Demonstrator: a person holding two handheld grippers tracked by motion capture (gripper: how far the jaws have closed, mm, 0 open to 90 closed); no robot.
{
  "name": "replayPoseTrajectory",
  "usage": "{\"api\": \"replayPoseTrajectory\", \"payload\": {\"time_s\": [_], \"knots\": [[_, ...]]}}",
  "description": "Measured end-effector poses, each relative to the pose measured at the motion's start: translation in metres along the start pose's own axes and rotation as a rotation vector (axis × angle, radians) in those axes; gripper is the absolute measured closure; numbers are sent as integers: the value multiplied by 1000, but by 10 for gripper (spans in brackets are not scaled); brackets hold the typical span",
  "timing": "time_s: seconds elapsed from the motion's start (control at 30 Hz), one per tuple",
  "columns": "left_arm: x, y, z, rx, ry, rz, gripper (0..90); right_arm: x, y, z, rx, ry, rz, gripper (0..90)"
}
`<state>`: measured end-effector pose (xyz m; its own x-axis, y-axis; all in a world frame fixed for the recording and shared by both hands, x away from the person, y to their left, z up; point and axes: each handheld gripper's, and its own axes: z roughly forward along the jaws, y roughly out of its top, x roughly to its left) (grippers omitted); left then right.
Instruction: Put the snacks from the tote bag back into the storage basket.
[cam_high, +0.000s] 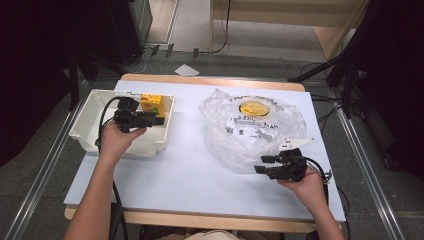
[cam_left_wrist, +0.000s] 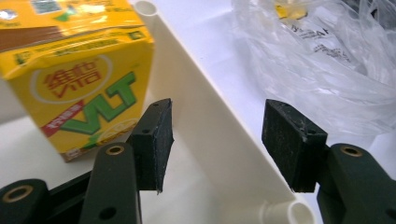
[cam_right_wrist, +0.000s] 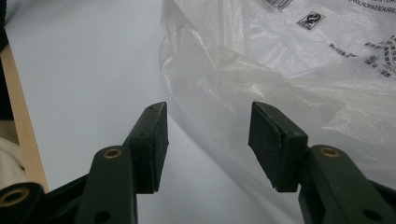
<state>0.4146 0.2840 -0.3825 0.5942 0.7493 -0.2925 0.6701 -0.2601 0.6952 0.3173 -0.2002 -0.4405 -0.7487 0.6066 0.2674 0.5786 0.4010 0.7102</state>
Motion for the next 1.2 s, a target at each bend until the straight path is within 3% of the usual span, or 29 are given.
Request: {"api": "replayPoseTrajectory", "payload": {"time_s": [0.5, 0.83, 0.9, 1.2], "knots": [[-41, 10, 9, 23, -64, 77, 423, -1, 2, 1, -2, 11, -2, 486], [-66, 10, 28, 62, -109, 99, 427, 0, 3, 1, -4, 11, -8, 486], [-72, 9, 33, 74, -100, 120, 427, 0, 3, 1, -5, 13, -7, 486], [-94, 6, 48, 87, -138, 159, 427, 1, 3, 1, -6, 15, -9, 486]]}}
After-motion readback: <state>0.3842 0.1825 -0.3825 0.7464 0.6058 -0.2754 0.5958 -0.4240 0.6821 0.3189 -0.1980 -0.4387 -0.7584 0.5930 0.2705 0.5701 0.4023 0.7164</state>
